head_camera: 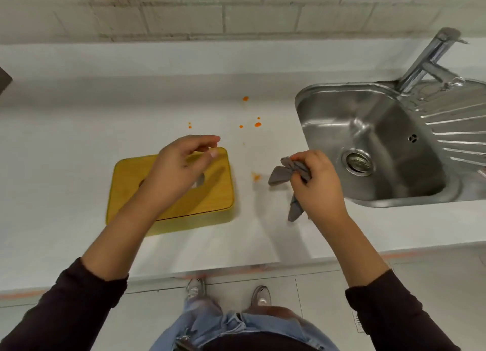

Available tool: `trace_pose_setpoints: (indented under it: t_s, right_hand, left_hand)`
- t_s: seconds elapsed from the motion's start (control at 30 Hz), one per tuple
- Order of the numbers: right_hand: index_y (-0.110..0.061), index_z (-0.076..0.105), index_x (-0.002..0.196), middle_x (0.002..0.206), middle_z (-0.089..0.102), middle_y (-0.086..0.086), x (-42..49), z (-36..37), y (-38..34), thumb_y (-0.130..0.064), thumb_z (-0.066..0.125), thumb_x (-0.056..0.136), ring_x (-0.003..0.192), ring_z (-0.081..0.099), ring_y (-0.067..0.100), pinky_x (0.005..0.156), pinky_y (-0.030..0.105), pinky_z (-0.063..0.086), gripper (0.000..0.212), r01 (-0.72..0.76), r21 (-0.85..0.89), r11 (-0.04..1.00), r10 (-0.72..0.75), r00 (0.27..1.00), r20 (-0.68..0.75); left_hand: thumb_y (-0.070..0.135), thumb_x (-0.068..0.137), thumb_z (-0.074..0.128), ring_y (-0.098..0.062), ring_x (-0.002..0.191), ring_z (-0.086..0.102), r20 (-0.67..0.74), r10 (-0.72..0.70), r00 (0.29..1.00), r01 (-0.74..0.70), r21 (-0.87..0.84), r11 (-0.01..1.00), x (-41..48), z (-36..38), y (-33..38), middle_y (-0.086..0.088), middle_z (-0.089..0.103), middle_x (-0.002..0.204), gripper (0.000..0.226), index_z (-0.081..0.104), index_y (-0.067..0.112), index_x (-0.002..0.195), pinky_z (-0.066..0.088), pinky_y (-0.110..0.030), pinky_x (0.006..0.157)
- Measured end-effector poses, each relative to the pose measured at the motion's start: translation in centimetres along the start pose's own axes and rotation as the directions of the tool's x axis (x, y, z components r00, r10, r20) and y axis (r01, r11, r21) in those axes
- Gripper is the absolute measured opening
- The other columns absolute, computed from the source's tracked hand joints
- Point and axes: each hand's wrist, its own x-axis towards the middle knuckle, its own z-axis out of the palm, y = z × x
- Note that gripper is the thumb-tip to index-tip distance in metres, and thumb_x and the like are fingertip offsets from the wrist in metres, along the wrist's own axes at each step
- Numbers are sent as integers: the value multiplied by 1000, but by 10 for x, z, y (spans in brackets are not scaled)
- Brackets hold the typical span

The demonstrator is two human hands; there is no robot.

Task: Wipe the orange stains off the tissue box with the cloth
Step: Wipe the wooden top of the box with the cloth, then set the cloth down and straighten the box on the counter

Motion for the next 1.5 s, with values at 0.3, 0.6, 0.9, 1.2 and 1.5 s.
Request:
trace_pose_setpoints:
  t_s: [0.3,0.6,0.9,1.2,1.5]
  right_hand:
    - [-10,65,100,106,54,6,-35,-42,87,-1,58,79,92,55,25,72,27,42,23,-174,-212,962,214,960,181]
    - [-21,65,107,103,63,-6,-25,-23,46,-24,58,89,82,56,4,68,4,36,19,-67,-129,989,94,972,213]
    - [-30,50,123,109,56,-12,-3,75,-49,-36,53,90,87,57,7,73,22,47,33,-172,192,966,104,941,322]
    - [-23,44,127,106,51,-11,-14,117,-72,-20,61,88,93,52,10,64,13,39,43,-415,383,825,410,907,99]
    - [-19,54,115,87,54,-24,-27,132,-89,-26,54,92,79,52,-3,60,16,38,24,-444,269,855,470,882,-36]
  left_hand:
    - [18,89,61,1,89,62,147,45,988,-33,-83,996,-11,97,39,15,68,99,21,68,28,107,46,-17,88]
    - [19,88,62,0,90,63,47,17,999,-12,-111,994,-15,76,32,16,70,95,22,67,38,98,46,-10,82]
    - [16,89,61,9,97,60,-250,-106,962,81,-108,991,-30,-38,-29,22,70,99,23,70,35,97,41,2,77]
    - [24,82,70,-9,101,53,-233,-330,915,331,-34,943,-46,-88,-112,8,44,122,56,47,27,132,43,-21,82]
    - [42,86,59,9,89,57,-42,-374,927,372,-54,927,-60,-88,-134,28,60,101,44,44,38,127,45,-13,68]
